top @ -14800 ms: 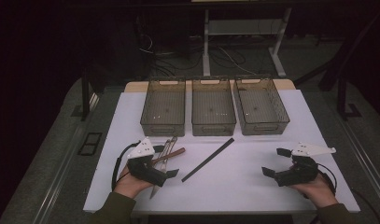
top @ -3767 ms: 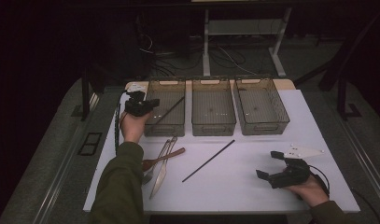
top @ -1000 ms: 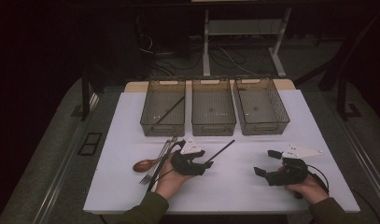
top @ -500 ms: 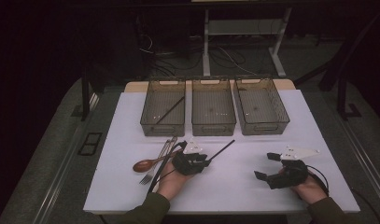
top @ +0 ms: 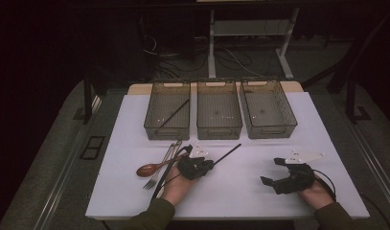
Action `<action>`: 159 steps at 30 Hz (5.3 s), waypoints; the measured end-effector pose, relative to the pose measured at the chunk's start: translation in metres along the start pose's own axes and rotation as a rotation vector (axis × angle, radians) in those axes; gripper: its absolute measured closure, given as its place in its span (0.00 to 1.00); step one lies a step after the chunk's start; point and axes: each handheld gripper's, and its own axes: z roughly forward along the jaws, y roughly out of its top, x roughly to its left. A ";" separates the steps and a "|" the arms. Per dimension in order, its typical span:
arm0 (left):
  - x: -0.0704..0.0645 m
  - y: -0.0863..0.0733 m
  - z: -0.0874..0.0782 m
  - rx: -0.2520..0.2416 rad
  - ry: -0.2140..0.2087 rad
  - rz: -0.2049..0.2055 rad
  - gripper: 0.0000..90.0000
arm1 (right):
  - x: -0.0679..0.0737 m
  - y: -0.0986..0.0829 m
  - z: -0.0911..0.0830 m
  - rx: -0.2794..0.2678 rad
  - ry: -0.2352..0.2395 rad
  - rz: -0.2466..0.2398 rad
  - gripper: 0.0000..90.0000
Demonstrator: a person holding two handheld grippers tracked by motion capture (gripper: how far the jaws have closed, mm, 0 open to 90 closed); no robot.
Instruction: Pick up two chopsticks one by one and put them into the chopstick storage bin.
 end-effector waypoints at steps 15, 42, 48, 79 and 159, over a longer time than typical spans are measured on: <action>0.003 0.003 -0.008 -0.025 -0.005 -0.008 0.95 | -0.001 0.000 0.001 0.018 0.001 -0.005 0.10; 0.013 0.017 -0.049 -0.131 -0.087 -0.023 0.95 | -0.002 0.001 -0.001 0.026 0.008 0.006 0.10; 0.018 0.019 -0.059 -0.140 -0.089 -0.018 0.95 | -0.002 0.001 0.000 0.028 0.009 0.001 0.10; 0.067 0.041 -0.118 -0.195 -0.001 -0.048 0.95 | -0.002 0.001 0.001 0.036 0.002 0.007 0.10; 0.181 0.072 -0.079 -0.069 0.271 -0.231 0.83 | -0.004 0.000 -0.002 0.019 0.008 0.023 0.10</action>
